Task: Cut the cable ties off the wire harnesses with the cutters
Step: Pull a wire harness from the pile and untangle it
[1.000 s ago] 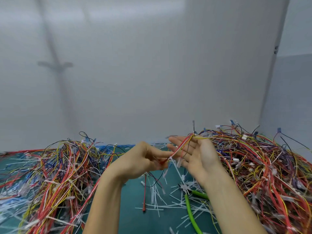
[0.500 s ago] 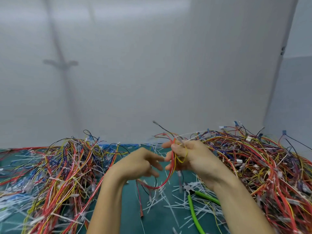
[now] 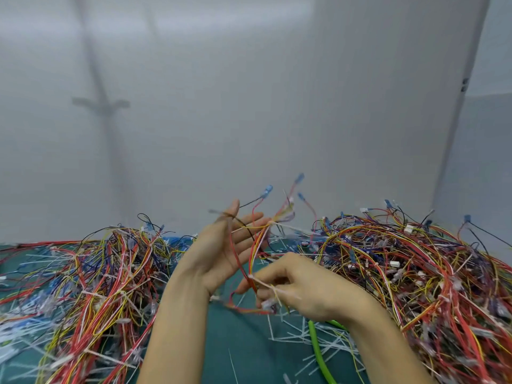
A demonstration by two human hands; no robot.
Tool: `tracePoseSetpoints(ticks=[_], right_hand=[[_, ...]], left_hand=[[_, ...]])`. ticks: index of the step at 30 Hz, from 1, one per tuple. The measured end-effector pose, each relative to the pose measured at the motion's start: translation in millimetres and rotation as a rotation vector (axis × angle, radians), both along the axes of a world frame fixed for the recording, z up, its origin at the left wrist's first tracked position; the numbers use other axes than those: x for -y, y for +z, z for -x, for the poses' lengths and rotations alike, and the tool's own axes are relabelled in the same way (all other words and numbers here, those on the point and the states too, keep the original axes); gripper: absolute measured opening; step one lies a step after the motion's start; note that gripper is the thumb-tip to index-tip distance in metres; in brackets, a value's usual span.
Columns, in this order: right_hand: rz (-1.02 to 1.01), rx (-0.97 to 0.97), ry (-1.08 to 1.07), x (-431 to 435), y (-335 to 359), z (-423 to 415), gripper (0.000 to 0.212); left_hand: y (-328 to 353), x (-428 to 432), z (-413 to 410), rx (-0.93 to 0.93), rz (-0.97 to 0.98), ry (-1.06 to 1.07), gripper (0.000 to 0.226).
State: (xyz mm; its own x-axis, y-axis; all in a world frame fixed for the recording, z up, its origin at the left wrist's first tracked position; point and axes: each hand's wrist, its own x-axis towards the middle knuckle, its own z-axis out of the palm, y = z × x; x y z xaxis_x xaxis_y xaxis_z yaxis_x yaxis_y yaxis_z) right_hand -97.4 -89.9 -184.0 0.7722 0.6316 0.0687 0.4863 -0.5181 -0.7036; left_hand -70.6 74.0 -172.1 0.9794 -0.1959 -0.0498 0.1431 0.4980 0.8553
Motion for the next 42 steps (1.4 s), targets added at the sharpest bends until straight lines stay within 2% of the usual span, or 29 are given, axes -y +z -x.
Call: tracePoseSetpoints(ticks=[3,7,12,16,18,22,25,26,33,36,42], right_hand=[[0.142,0.116,-0.051,1,-1,-2,0.032],[0.194,0.083,-0.098,5,1,-4,0.036],[0.131,0.051,-0.131,8,-2,-7,0.030],[0.074,0.032,-0.104,7,-3,-6,0.023],[-0.019,-0.025,-0.073,7,-1,-6,0.020],[-0.328,-0.133,-0.031,7,1,-4,0.012],[-0.517,-0.195,-0.036,8,5,-2,0.008],[-0.552,-0.200,-0.042,8,7,-1,0.008],[-0.817,-0.217,-0.154,0,11,1,0.011],[-0.874,-0.208,-0.172,0,13,3,0.013],[-1.049,-0.241,-0.237,-5,14,3,0.009]], left_hand=[[2,2,0,-0.018,0.112,-0.055,0.052],[1,4,3,0.105,0.008,-0.080,0.037],[2,-6,8,0.282,-0.008,-0.078,0.027],[7,-7,10,0.310,-0.006,0.046,0.020],[10,-6,10,0.303,0.039,0.152,0.017],[13,-10,9,0.300,0.196,0.351,0.024],[13,-11,9,0.259,0.254,0.441,0.011],[14,-9,9,0.239,0.257,0.444,0.007],[13,-9,13,0.313,0.296,0.158,0.030],[12,-11,14,0.341,0.136,0.074,0.048],[10,-4,16,0.334,-0.390,0.145,0.046]])
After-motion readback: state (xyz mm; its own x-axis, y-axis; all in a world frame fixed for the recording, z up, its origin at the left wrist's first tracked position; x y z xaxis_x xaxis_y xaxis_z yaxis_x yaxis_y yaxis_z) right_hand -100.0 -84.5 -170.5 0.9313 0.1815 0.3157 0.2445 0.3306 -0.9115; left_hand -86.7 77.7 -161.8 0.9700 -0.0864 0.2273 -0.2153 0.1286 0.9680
